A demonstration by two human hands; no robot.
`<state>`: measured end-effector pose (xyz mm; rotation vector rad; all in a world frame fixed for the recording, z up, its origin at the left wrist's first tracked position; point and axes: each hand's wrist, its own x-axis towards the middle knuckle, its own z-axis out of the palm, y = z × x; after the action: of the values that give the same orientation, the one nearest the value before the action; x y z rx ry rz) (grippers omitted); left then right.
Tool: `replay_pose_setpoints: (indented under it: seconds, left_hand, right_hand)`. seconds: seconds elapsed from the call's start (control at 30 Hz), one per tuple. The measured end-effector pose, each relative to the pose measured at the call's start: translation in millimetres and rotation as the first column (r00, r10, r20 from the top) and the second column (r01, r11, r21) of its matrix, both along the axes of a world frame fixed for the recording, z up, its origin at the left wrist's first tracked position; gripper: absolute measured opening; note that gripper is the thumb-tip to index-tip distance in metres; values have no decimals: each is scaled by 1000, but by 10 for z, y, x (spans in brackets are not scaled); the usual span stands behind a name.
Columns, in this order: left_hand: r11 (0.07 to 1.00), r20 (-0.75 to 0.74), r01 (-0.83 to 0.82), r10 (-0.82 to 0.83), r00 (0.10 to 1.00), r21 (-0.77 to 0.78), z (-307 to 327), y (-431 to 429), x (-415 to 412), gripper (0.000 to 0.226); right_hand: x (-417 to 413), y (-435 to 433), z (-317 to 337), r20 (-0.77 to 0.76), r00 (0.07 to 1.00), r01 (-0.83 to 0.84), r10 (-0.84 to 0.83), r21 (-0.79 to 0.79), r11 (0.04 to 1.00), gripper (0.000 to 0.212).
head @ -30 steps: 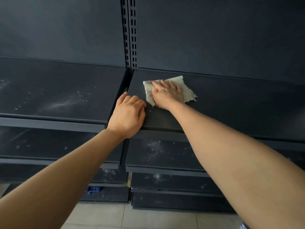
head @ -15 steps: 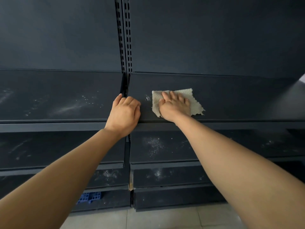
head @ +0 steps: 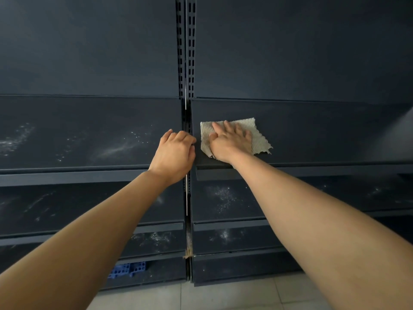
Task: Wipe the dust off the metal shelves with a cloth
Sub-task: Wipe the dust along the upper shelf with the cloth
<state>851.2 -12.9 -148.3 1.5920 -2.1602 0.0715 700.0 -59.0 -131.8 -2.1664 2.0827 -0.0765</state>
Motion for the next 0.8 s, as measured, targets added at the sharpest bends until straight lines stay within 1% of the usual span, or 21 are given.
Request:
replay_pose_setpoints:
  seconds: [0.1,0.3,0.43,0.6,0.8]
  left_hand:
    - [1000,-2,2,-1,1000,28,-24,-71,6,31]
    - [1000,-31,0,0,1000,-11,-78,-96,9,27]
    - [1000,-27,-7,6,1000,-22,-84,-91,2,29]
    - [999,-22,-20,19,1000,-27,-76,-81,-7,27]
    - [1000,-12,-8,8,1000,-24,-58,-45,3,27]
  right_hand:
    - [22,-149,-12,1,1000,-14,14,-5,1000,51]
    - [92,-532,-17,6,999,-42,42,3,999,52]
    - [161,-677,-17,12,999,-52,52,12,999,52]
    - [143,-599,-27,20,998,-59,59,5,998,52]
    - [112,-254,-40,4,997,-76,76,-16,997,51]
